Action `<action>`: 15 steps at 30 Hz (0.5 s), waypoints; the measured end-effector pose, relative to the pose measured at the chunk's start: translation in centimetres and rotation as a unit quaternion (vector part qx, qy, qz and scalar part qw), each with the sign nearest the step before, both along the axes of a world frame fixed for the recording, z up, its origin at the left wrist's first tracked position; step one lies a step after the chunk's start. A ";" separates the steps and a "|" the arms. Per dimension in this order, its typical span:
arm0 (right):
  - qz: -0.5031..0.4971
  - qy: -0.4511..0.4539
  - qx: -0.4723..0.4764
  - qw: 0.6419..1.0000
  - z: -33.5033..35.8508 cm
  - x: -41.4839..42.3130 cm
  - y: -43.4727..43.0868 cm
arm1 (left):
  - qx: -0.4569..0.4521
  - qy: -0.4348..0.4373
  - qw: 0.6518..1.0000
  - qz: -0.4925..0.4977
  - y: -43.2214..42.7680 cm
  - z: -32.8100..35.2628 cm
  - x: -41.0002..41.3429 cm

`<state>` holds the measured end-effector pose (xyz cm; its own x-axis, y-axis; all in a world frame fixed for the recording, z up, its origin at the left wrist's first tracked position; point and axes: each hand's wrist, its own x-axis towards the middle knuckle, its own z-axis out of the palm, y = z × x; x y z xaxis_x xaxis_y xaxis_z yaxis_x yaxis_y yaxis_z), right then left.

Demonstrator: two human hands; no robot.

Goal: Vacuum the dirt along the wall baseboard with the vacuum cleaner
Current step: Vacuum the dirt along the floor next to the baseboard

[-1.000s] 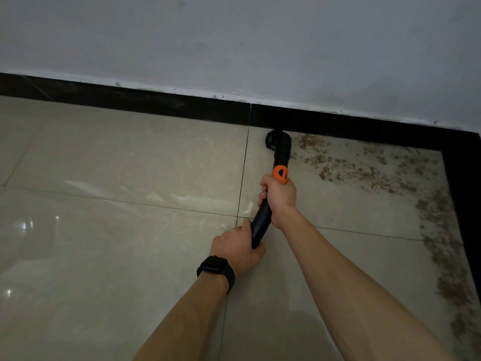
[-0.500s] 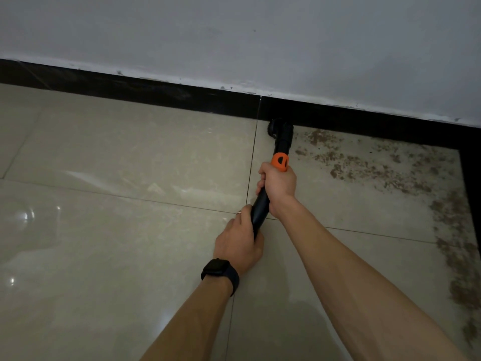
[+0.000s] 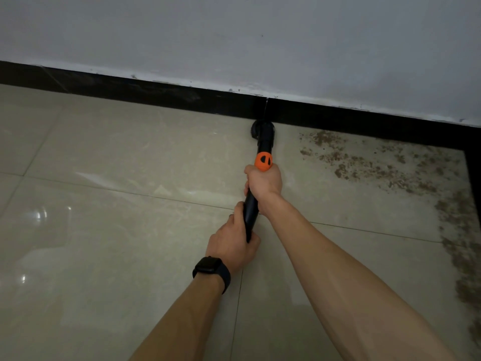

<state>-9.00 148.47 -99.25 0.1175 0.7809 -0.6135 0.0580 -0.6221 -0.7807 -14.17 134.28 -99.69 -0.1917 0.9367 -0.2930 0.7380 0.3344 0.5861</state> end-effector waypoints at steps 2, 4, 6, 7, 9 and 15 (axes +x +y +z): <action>-0.012 0.001 -0.002 1.000 0.1 1.0 -0.9 | -0.009 0.006 1.000 -0.024 -0.5 0.1 0.3; -0.026 0.003 -0.005 1.000 0.2 1.9 -2.2 | -0.014 0.021 0.998 -0.056 -1.4 0.2 0.4; -0.045 0.009 -0.009 0.999 0.2 2.7 -3.6 | -0.020 0.045 0.994 -0.093 -2.3 0.4 0.2; -0.055 0.014 -0.013 0.998 0.2 3.0 -4.3 | -0.023 0.055 0.992 -0.110 -2.8 0.5 0.1; -0.073 0.026 -0.018 0.997 0.1 3.5 -5.9 | -0.029 0.071 0.987 -0.141 -3.7 0.7 -0.3; -0.140 0.037 -0.023 0.989 -0.1 4.8 -9.5 | -0.044 0.104 0.969 -0.218 -5.5 1.4 -0.7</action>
<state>-4.21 139.00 -99.39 0.2789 0.6946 -0.6631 -0.1786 -0.6410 -0.7465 -14.88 128.81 -98.34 0.1540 0.9150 -0.3728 0.9198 0.0051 0.3923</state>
